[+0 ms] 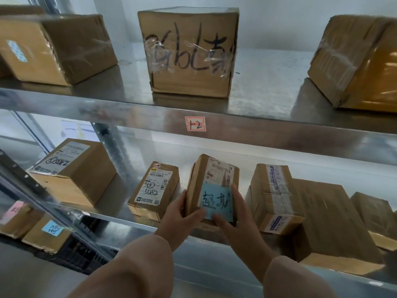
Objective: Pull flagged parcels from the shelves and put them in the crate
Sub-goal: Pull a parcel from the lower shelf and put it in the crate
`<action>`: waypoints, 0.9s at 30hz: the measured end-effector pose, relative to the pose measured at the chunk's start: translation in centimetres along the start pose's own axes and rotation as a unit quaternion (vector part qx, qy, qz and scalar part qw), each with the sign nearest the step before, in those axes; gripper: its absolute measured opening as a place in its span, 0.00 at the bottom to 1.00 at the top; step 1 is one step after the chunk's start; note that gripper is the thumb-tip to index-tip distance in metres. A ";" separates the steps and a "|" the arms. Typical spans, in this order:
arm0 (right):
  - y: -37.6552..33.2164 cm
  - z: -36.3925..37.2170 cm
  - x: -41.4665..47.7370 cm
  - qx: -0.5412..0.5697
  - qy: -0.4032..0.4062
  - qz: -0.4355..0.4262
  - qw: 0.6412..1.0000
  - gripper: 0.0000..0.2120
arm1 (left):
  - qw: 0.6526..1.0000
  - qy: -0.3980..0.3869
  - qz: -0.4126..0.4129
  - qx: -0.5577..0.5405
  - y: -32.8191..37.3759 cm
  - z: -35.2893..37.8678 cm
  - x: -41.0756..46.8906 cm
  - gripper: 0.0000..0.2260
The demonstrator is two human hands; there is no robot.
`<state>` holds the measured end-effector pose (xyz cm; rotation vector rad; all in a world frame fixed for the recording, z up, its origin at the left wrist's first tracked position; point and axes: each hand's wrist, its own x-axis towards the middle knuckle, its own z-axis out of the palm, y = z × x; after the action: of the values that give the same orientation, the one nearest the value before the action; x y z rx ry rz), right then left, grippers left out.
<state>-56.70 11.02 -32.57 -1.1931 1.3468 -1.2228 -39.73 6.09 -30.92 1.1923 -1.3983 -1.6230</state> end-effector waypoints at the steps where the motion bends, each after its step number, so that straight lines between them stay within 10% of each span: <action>1: 0.0 0.2 0.1 -0.012 -0.008 -0.012 1.000 0.38 | 1.000 0.010 0.007 0.007 -0.1 -0.2 -0.3 0.21; 10: 1.3 5.6 -0.2 -0.141 -0.121 -0.077 0.980 0.38 | 0.990 0.136 -0.001 -0.030 -0.7 -3.5 -6.9 0.40; 16: 1.5 11.3 -0.9 -0.133 -0.182 -0.072 0.972 0.35 | 0.968 0.202 0.051 0.140 -2.3 -8.2 -11.6 0.32; 27: 1.2 28.2 -4.1 -0.182 -0.214 -0.069 0.957 0.38 | 0.970 0.236 0.002 0.066 -6.0 -23.6 -19.6 0.33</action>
<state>-28.39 12.44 -35.76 -1.7237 1.1980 -0.7580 -10.35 16.71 -32.87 1.5309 -1.2074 -1.1497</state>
